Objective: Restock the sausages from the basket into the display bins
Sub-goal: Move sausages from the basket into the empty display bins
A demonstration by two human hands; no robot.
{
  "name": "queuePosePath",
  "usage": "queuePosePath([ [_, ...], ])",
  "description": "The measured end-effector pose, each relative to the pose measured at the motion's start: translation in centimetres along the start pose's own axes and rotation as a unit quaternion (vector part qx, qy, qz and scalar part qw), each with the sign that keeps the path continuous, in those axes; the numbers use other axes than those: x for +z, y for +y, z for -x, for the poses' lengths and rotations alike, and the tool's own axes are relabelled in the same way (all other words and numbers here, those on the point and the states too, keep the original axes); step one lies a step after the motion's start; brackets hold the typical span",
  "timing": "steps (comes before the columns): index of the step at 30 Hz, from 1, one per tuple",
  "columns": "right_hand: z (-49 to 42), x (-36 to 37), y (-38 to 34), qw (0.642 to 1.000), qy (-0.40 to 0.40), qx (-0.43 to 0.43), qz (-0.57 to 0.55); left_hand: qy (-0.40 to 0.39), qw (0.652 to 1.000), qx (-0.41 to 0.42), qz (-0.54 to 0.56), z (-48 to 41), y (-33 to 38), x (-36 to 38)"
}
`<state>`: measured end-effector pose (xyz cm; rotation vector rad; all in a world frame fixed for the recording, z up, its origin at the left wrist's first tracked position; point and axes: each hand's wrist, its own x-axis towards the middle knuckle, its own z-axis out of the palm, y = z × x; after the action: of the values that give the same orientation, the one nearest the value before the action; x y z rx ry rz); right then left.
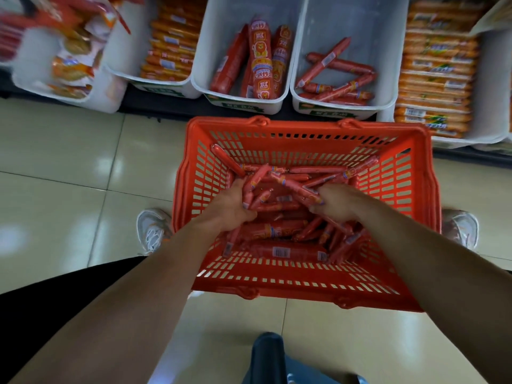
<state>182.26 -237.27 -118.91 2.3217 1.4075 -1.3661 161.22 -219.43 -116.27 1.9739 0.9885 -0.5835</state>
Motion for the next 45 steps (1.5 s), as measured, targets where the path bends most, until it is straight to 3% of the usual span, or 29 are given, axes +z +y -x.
queuePosePath([
  [2,1.0,-1.2,-0.6,0.997,0.021,-0.001,-0.079,0.024,1.0,0.008,0.0,1.0,0.8,-1.7],
  [10,7.7,-8.8,-3.2,0.964,0.156,-0.032,-0.214,0.111,0.991,0.066,0.034,5.5,5.0,-8.6],
  [18,10.5,-17.0,-3.5,0.919,0.303,-0.022,-0.25,0.187,0.971,0.122,0.088,7.4,9.6,-13.7],
  [29,1.3,-23.9,-1.1,0.912,0.36,0.005,-0.196,0.216,0.948,0.14,0.188,0.9,11.8,-16.8],
  [35,-3.1,-21.2,0.9,0.957,0.25,0.075,-0.129,0.238,0.939,0.136,0.209,-2.0,11.5,-17.3],
  [37,-2.9,-20.7,1.4,0.965,0.221,0.071,-0.119,0.239,0.939,0.136,0.206,-2.3,11.4,-17.4],
  [40,-1.6,-20.9,1.1,0.956,0.274,0.056,-0.088,0.225,0.943,0.139,0.2,-2.3,11.6,-17.2],
  [43,0.1,-21.6,-0.9,0.942,0.333,-0.022,-0.044,0.199,0.95,0.151,0.189,-1.8,12.5,-16.5],
  [45,0.9,-21.8,-2.2,0.946,0.314,-0.076,0.026,0.183,0.953,0.163,0.18,-1.5,13.4,-15.7],
])
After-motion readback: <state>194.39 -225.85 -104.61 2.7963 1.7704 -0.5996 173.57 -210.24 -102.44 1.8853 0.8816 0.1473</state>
